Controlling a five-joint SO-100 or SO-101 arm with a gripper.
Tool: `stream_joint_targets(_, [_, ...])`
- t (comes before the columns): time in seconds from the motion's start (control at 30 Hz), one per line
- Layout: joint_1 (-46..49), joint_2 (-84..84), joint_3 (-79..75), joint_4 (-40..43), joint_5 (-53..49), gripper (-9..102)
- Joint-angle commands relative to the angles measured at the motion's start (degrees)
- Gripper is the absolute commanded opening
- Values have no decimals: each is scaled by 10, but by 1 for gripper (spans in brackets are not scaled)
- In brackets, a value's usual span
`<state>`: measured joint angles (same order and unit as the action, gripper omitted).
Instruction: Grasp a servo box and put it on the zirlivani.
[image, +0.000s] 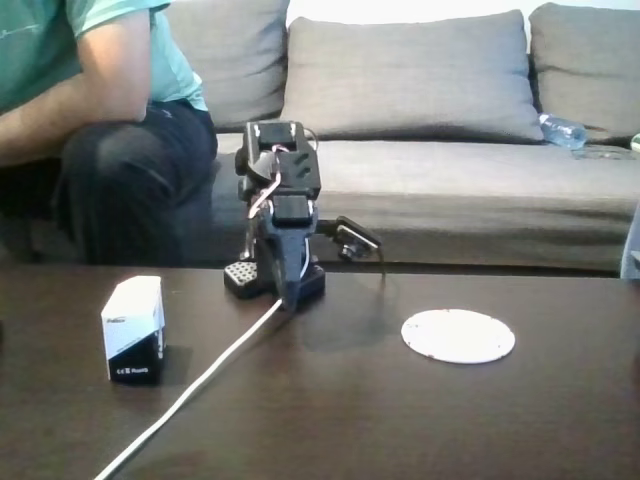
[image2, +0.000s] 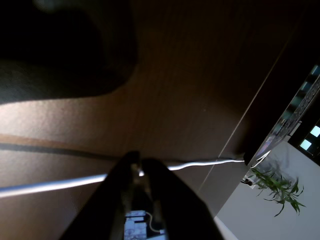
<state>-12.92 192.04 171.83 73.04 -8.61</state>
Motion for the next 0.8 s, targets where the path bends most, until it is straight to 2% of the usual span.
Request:
stream_joint_targets(0.0, [39, 1, -5, 15, -3, 0])
stream_joint_targets(0.77, [38, 1, -11, 12, -4, 0])
